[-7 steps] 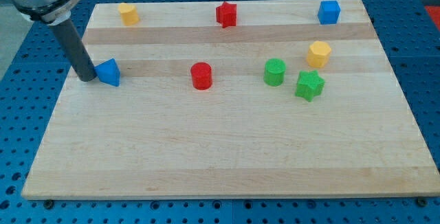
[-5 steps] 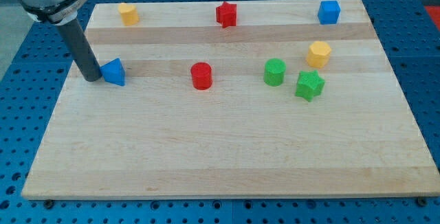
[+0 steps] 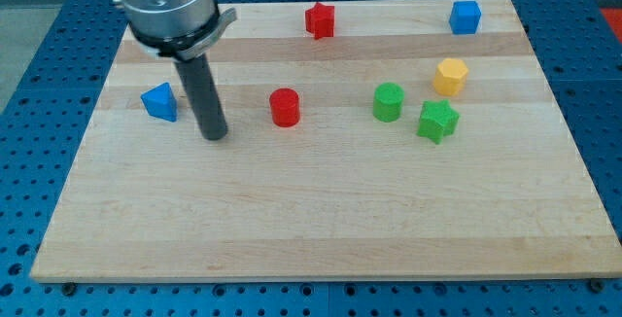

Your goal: Move your arm towards the yellow hexagon

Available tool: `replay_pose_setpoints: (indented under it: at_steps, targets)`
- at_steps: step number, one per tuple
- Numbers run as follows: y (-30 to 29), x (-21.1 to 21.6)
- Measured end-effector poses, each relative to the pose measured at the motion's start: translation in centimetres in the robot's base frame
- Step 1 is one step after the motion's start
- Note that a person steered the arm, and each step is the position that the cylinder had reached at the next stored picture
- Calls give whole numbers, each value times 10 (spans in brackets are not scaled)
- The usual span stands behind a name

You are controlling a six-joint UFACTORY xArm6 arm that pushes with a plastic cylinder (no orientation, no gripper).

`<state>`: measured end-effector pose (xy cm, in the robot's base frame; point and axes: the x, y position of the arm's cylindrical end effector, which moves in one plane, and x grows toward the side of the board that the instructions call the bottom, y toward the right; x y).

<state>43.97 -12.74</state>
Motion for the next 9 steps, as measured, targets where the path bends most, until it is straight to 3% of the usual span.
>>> replay_pose_setpoints:
  at_steps: [2,3,6,9]
  targets:
    - [26,-64]
    - [67,-82]
    - [203,-93]
    - [279,-103]
